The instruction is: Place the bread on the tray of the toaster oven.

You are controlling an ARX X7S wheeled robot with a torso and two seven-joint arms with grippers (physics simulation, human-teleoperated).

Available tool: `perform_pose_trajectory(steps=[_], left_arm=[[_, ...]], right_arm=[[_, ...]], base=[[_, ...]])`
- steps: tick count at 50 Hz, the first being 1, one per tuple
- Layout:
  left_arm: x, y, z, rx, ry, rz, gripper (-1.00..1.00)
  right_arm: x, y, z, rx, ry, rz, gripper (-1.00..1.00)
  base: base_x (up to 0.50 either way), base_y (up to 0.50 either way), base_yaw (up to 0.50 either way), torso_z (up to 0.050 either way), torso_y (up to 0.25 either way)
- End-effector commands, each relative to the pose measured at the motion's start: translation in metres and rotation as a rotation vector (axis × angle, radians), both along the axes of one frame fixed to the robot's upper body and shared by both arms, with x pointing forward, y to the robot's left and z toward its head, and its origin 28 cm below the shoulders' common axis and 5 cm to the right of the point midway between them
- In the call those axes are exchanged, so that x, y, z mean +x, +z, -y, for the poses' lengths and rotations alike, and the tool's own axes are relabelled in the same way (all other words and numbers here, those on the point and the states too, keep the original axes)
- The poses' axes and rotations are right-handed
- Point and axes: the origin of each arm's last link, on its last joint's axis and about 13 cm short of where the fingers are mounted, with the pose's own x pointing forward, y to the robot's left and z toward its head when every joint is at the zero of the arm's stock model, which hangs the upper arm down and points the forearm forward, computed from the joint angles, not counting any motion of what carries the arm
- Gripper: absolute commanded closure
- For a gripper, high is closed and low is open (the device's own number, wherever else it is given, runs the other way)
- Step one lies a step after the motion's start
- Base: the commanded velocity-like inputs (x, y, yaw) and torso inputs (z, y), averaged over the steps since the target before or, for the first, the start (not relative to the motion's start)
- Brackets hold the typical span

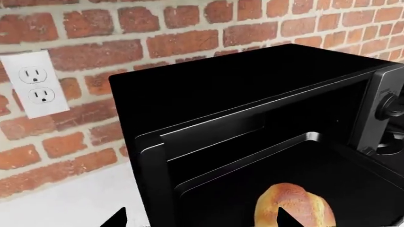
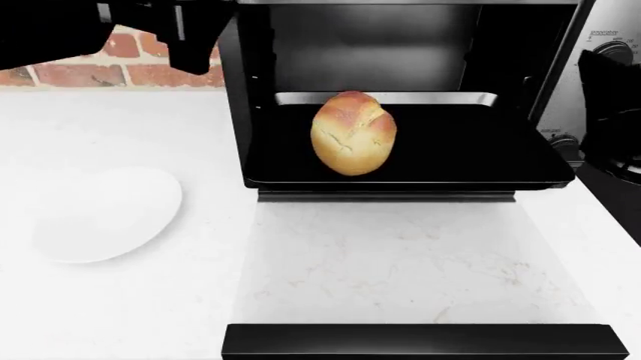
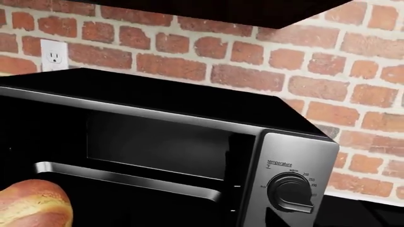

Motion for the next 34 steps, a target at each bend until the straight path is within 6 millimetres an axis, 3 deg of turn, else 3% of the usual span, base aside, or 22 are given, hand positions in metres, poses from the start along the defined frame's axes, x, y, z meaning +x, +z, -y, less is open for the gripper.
perform_pose_trajectory(steps=[1, 14, 21, 26, 30, 34], left_arm=[[-0.021, 0.021, -0.019, 0.011, 0.043, 0.072, -1.0], [-0.019, 0.036, -0.028, 0.02, 0.12, 0.118, -1.0], [-0.021, 0.033, -0.032, 0.019, 0.122, 0.137, -1.0], [-0.02, 0.039, -0.043, 0.021, 0.158, 0.167, -1.0], [-0.024, 0.05, -0.048, 0.018, 0.179, 0.176, -1.0], [-0.028, 0.048, -0.049, 0.021, 0.199, 0.188, -1.0]], right_arm=[[-0.012, 0.031, -0.001, -0.013, 0.009, 0.049, -1.0], [-0.029, 0.071, 0.005, -0.021, -0.006, 0.105, -1.0], [-0.033, 0.074, 0.01, -0.022, -0.022, 0.108, -1.0], [-0.037, 0.088, 0.006, -0.056, -0.018, 0.134, -1.0], [-0.043, 0.084, 0.005, -0.044, -0.007, 0.157, -1.0], [-0.041, 0.068, 0.008, -0.02, -0.002, 0.136, -1.0]], base=[[0.0, 0.0, 0.0, 0.0, 0.0], [0.0, 0.0, 0.0, 0.0, 0.0], [0.0, 0.0, 0.0, 0.0, 0.0], [0.0, 0.0, 0.0, 0.0, 0.0], [0.0, 0.0, 0.0, 0.0, 0.0], [0.0, 0.0, 0.0, 0.0, 0.0]])
